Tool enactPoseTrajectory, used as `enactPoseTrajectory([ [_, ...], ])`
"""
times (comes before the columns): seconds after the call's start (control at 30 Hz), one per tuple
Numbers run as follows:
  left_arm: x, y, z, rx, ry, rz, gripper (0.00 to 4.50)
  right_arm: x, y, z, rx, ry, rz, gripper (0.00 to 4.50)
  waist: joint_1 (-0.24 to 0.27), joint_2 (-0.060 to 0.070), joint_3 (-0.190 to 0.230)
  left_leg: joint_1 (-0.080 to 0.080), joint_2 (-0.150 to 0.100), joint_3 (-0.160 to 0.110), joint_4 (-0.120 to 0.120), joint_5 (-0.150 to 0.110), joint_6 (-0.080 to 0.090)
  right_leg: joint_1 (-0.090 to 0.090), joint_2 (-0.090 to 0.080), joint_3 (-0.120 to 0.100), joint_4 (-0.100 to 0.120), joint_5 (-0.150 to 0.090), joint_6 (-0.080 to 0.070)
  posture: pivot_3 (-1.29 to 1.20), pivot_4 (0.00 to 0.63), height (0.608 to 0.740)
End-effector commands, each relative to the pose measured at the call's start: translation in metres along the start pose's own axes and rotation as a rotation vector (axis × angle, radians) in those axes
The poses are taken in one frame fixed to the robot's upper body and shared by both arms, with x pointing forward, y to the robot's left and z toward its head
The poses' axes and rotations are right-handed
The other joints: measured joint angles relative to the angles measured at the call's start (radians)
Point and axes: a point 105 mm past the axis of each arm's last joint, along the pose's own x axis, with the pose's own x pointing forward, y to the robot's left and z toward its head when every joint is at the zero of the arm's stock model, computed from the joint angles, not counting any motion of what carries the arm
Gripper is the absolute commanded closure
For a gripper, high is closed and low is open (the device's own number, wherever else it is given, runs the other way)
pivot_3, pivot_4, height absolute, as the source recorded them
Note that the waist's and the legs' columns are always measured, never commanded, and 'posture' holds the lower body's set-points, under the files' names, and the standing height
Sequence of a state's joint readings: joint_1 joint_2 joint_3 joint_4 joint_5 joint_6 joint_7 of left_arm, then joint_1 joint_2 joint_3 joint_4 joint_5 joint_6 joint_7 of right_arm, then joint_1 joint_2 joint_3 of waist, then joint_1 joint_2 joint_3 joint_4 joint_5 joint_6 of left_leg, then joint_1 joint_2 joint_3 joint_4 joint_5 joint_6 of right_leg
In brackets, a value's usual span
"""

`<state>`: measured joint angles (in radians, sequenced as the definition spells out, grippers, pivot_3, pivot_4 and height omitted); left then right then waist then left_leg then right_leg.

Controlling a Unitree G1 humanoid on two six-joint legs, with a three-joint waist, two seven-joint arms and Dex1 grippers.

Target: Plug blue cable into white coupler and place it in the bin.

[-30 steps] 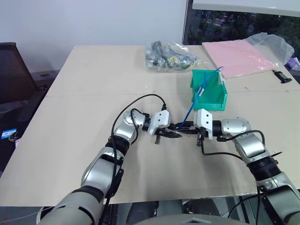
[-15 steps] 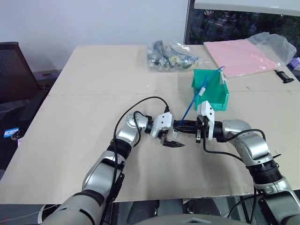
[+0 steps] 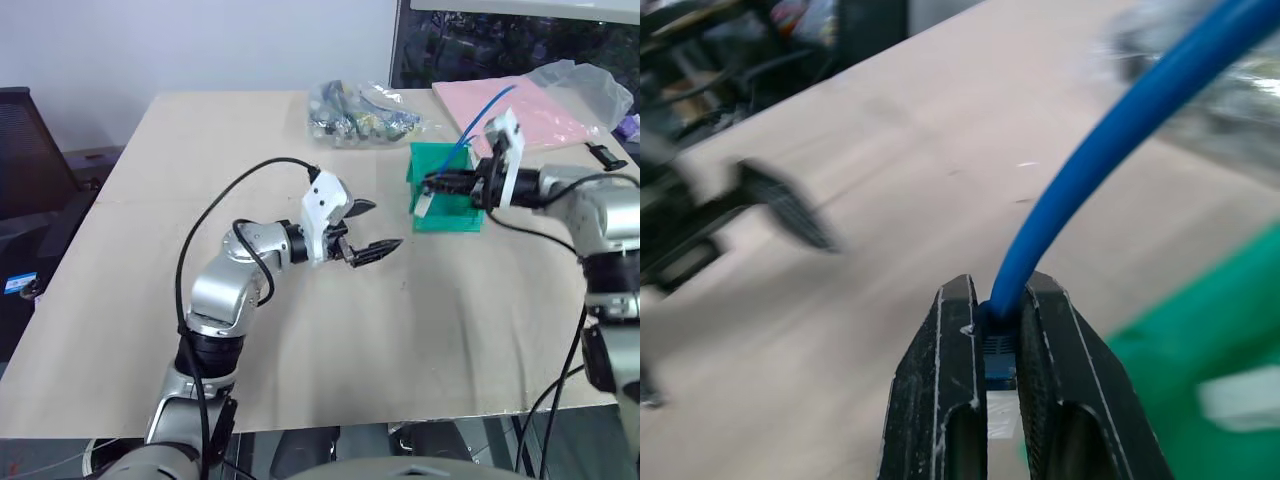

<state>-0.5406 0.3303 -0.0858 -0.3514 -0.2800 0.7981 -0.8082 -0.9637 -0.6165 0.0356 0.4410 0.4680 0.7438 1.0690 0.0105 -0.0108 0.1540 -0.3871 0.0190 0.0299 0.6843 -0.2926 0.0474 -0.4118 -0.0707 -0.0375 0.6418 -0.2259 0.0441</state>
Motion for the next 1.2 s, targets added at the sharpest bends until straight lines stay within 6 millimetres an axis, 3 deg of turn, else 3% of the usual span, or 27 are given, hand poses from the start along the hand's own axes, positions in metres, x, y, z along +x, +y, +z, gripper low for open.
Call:
enactPoseTrajectory([
  [0.03,0.002,-0.002,0.018,0.02,-0.007,0.077,0.05,-0.003,-0.023,0.001,0.054,0.028,-0.029,4.5,0.0,0.0,0.0,0.0,0.0,0.001,0.0,0.0,0.0,0.0,0.0,0.0,0.0,0.0,0.0,0.0,0.15,0.74],
  [0.07,0.005,-0.003,0.019,0.017,-0.01,0.094,0.05,-0.002,-0.034,0.002,0.059,0.029,-0.083,4.5,0.0,0.0,0.0,0.0,0.0,0.001,0.0,0.0,0.0,0.0,0.0,0.001,-0.001,0.0,0.0,0.0,0.15,0.74],
  [0.1,0.008,-0.003,0.02,0.015,-0.013,0.106,0.0,-0.002,-0.042,0.002,0.062,0.03,-0.12,3.74,-0.001,0.0,0.001,0.0,0.0,0.001,0.0,0.0,0.0,0.0,0.0,0.001,-0.001,0.0,0.0,0.0,0.15,0.74],
  [0.13,0.011,-0.004,0.022,0.0,-0.023,0.113,0.0,-0.003,-0.048,0.003,0.062,0.029,-0.152,3.52,0.0,0.0,0.001,0.0,0.0,0.002,-0.001,0.0,-0.001,0.0,0.0,0.001,-0.001,0.0,0.0,0.0,0.15,0.74],
  [0.27,0.019,-0.007,0.025,-0.018,-0.045,0.125,0.0,-0.008,-0.07,0.007,0.013,0.018,-0.313,1.63,-0.001,0.0,0.001,-0.004,0.0,0.003,-0.001,0.003,-0.005,-0.003,-0.001,0.002,-0.002,0.0,0.0,0.0,0.15,0.74],
  [0.33,0.02,-0.007,0.026,-0.022,-0.052,0.131,0.0,-0.019,-0.083,0.015,-0.029,-0.007,-0.433,1.18,0.0,0.001,0.002,-0.007,0.0,0.003,0.0,0.003,-0.005,-0.006,-0.001,0.003,-0.002,0.0,0.0,0.0,0.15,0.74],
  [0.43,0.014,-0.005,0.024,-0.007,-0.054,0.158,0.0,-0.042,-0.097,0.014,-0.12,0.034,-0.544,0.06,0.001,0.003,0.003,-0.008,0.0,0.003,0.0,0.003,-0.006,-0.006,-0.001,0.004,-0.002,0.0,0.0,0.0,0.15,0.74],
  [0.53,0.003,-0.001,0.019,-0.006,-0.051,0.197,0.0,-0.061,-0.099,0.0,-0.15,0.095,-0.541,0.02,0.001,0.003,0.003,-0.008,0.0,0.003,0.0,0.003,-0.006,-0.006,-0.001,0.004,-0.003,0.0,0.0,0.0,0.15,0.74],
  [0.6,-0.018,0.008,0.008,0.087,-0.019,0.294,0.0,-0.079,-0.093,-0.007,-0.235,0.088,-0.494,0.02,0.001,0.003,0.003,-0.008,0.0,0.003,-0.001,0.003,-0.006,-0.006,-0.001,0.004,-0.004,0.0,0.0,0.0,0.15,0.74],
  [0.67,-0.034,0.01,-0.002,0.181,0.029,0.349,0.0,-0.088,-0.08,-0.007,-0.278,0.024,-0.436,0.02,0.001,0.003,0.003,-0.009,0.001,0.002,-0.002,0.003,-0.006,-0.006,-0.001,0.004,-0.006,0.0,0.0,0.0,0.15,0.74],
  [0.73,-0.053,0.007,-0.012,0.094,0.015,0.393,0.0,-0.093,-0.052,-0.013,-0.308,-0.093,-0.324,0.02,0.0,0.005,0.004,-0.009,0.002,0.001,-0.003,0.003,-0.006,-0.007,-0.001,0.004,-0.006,0.0,0.0,0.0,0.15,0.74],
  [0.8,-0.072,0.003,-0.026,0.058,0.028,0.442,0.0,-0.104,-0.024,-0.036,-0.328,-0.131,-0.232,0.02,0.001,0.005,0.004,-0.01,0.003,0.001,-0.002,0.003,-0.006,-0.007,-0.001,0.004,-0.006,0.0,0.0,0.0,0.15,0.74],
  [0.87,-0.09,-0.008,-0.049,0.013,0.051,0.471,0.0,-0.114,-0.002,-0.073,-0.273,-0.084,-0.148,0.02,0.003,0.006,0.004,-0.009,0.003,0.001,-0.002,0.003,-0.006,-0.006,-0.001,0.003,-0.006,0.0,0.0,0.0,0.15,0.74],
  [1.0,-0.112,-0.04,-0.097,0.005,0.188,0.42,0.0,-0.123,0.012,-0.133,-0.179,-0.006,-0.202,0.02,0.003,0.005,0.004,-0.003,0.002,0.001,-0.002,0.0,-0.001,-0.001,-0.002,0.005,-0.006,0.0,-0.001,0.0,0.15,0.74],
  [1.17,-0.12,-0.053,-0.118,-0.053,0.193,0.436,0.0,-0.125,0.029,-0.182,-0.132,0.029,-0.218,0.02,0.004,0.006,0.005,0.003,0.001,0.006,-0.001,0.0,-0.001,0.002,-0.004,0.009,-0.005,0.0,-0.008,0.0,0.15,0.74],
  [1.2,-0.12,-0.053,-0.119,-0.057,0.19,0.433,0.0,-0.124,0.032,-0.184,-0.123,0.011,-0.218,0.02,0.004,0.006,0.005,0.005,0.001,0.007,0.0,0.0,-0.001,0.003,-0.004,0.008,-0.004,-0.002,-0.005,0.0,0.15,0.74],
])
